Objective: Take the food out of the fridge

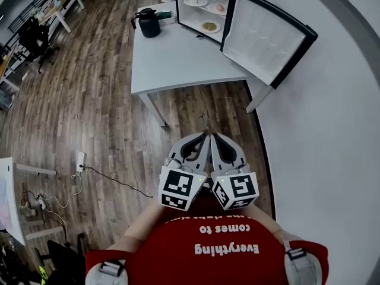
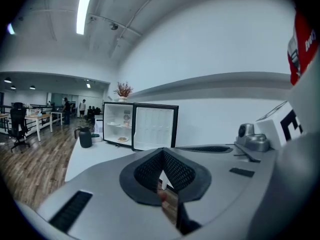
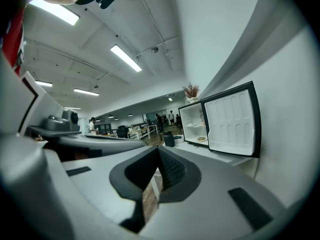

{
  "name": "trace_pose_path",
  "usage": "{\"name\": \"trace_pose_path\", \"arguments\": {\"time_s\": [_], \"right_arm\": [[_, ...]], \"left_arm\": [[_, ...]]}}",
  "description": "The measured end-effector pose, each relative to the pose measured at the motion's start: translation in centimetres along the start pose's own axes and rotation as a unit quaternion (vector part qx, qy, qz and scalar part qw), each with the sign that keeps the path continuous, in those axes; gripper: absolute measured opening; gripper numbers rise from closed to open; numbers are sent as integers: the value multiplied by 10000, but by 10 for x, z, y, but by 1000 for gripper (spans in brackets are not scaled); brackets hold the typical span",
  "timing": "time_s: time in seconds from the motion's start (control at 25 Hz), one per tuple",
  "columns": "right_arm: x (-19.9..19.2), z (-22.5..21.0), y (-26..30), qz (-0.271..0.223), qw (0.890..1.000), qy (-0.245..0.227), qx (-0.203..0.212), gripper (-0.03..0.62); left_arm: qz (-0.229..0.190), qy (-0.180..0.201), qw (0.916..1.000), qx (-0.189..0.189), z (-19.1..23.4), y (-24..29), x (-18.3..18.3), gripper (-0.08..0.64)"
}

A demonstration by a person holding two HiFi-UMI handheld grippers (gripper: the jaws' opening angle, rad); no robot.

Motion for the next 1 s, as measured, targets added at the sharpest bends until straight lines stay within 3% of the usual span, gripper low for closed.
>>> {"name": "trace_pose_path", "arguments": {"time_s": [0.16, 0.36, 0.52, 0.76, 1.0], "right_arm": [[-1, -20, -3, 82, 9999, 49, 70, 14], [-4, -34, 9, 309, 9993, 98, 196, 14], [-12, -43, 29, 374, 9991, 119, 171, 14], [-13, -51, 90, 429, 9990, 83, 110, 14], [-6, -41, 185, 361, 9988, -46, 317, 14]], "left_arm": [[-63, 163, 9996, 200, -15, 15, -2, 6], [79, -123, 9995, 267, -11, 31, -5, 6], [205, -31, 9993, 308, 4, 50, -10, 6], [196, -87, 9995, 240, 57, 85, -10, 6], [132, -79, 9991, 392, 149, 119, 5, 6]]}}
Point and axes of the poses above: the fingertips, and each gripper's own axes: y forward along the fingers, z to its left, x out of its top, the point moved 9 cm from there along -y, backward along the fingers, and after that the axes turned 6 degrees about -x, right-handed, at the moved point
